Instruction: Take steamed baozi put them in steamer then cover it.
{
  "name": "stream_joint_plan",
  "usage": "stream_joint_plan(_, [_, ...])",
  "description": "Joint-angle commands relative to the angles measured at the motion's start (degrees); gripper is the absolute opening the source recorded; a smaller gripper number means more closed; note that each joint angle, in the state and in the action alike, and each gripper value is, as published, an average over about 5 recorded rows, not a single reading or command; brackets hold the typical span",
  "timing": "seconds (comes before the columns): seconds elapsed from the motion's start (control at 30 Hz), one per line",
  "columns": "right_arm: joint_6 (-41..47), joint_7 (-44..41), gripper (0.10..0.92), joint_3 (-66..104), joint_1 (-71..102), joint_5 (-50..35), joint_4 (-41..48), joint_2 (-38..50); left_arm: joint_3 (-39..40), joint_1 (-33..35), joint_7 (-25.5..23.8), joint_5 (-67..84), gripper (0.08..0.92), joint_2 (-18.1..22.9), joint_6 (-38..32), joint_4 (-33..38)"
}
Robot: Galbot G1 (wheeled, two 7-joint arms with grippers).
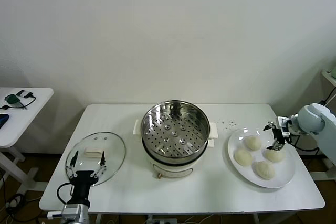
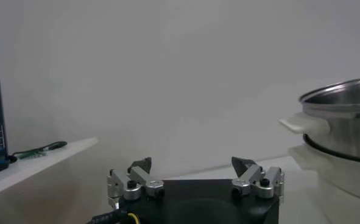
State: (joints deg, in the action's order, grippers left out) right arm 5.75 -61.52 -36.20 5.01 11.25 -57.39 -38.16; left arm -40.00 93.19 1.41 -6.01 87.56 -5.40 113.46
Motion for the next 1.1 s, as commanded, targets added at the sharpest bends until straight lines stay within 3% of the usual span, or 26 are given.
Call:
stream_joint_plan(0.03, [0.0,-1.9,0.823,-9.4,-6.9,0.9,6.2,-5.5,-0.6,-0.2,0.4,0.4,0.823,-0.2,0.5,0.0])
stream_joint_plan(0.67, [-1.3,-1.8,0.819,-9.2,-5.7,2.5,12.8,-11.6,-1.5,0.2,0.5,0.6,0.823,-0.1,0.8,0.1])
stream_joint_plan(1.1, [-2.0,-2.1,0.7,-9.4,-5.6,2.8,12.7,-11.1,-1.4,0.3,0.5,0.5,0.823,-0.1,0.8,0.1])
